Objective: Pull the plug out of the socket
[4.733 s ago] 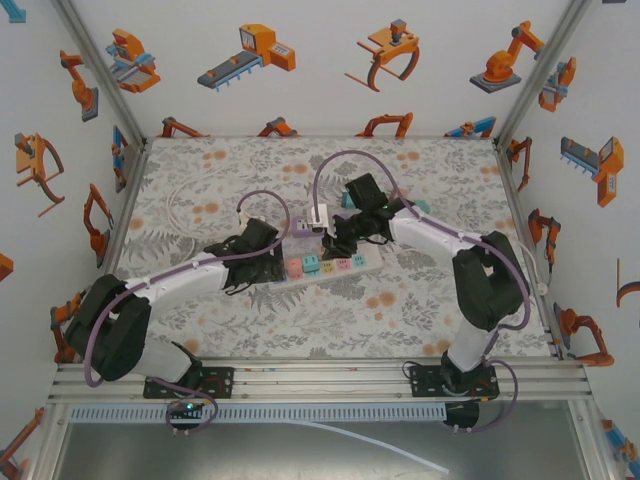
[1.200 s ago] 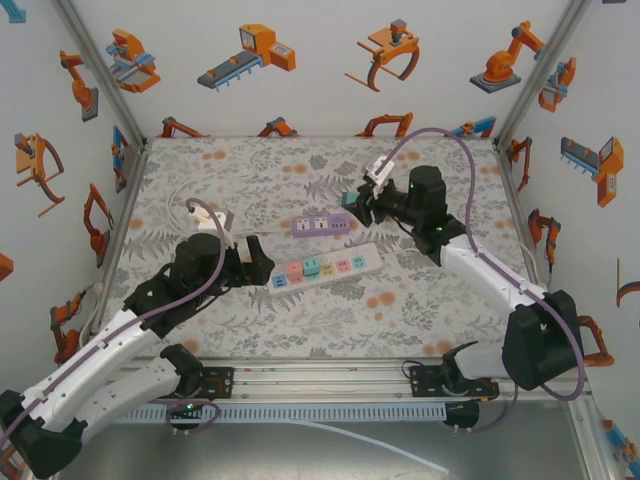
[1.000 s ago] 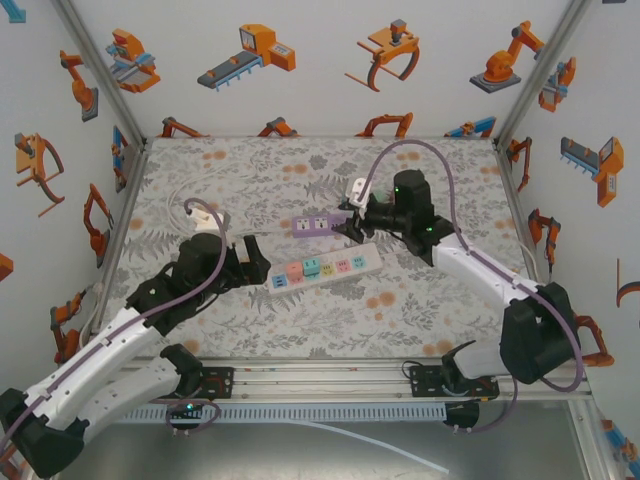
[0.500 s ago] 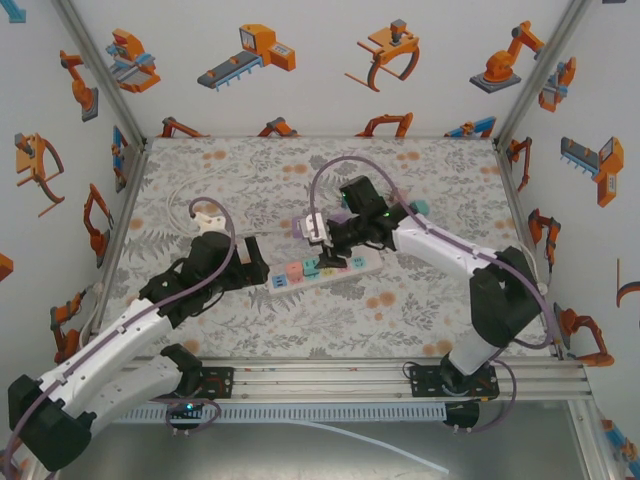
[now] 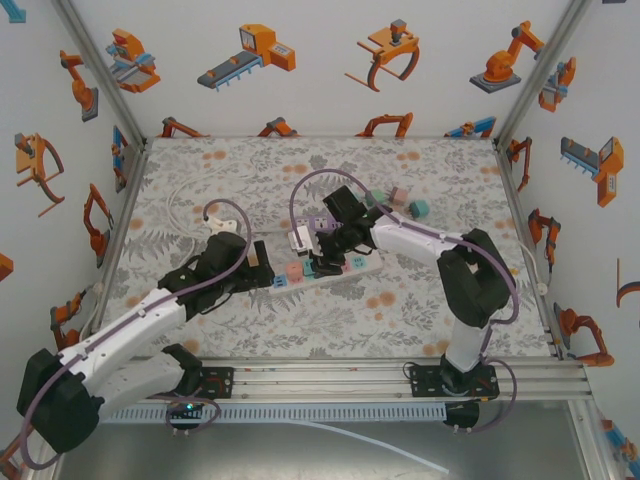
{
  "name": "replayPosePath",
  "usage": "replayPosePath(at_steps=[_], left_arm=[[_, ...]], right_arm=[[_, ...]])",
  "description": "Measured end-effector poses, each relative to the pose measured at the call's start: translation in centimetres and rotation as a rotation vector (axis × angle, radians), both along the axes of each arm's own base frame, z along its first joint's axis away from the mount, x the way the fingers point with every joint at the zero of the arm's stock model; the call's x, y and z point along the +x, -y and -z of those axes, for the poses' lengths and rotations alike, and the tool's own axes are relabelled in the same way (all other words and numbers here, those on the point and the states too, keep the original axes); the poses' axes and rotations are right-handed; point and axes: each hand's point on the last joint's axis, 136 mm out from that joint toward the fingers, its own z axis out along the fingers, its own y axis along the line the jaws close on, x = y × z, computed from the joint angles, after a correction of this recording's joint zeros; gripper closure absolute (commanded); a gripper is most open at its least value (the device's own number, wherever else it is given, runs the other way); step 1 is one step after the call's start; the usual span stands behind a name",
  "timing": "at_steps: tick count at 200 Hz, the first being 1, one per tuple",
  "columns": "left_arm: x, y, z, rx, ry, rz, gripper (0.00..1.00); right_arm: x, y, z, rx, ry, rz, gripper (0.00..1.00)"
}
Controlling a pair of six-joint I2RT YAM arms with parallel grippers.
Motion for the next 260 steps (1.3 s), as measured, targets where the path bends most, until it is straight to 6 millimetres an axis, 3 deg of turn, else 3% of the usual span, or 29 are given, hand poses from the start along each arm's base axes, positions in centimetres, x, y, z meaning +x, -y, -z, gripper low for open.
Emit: replayPosePath(at_steps=[40,71,180,224,260], left_arm=[[0.5,0.5,1.5,0.017,-0.035,-0.003,0.0],[0.7,0.6,2.9,0.034,-0.071,-0.013,0.08],[0.8,0.8,6.6,0.086,-0.159,-0.029,0.19],[1.2,1.1,6.8,0.071,-0.154,-0.041,0.2],[1.2,1.1,7.0,0.067,-0.159,-0.047,0.21]], right_arm=[[0.1,0.0,0.5,-0.007,-0.003,0.001,0.59],[0.2,-0.2,0.3,0.006,0.004,-0.002,0.66],[0.2,-0.3,0.3,0.01,-0.002,0.005,0.67],[0.2,-0.3,0.2,0.012,-0.003,0.004,0.68],[0.1,-0.4,0.1,0.016,-0.016,0.007,0.75]])
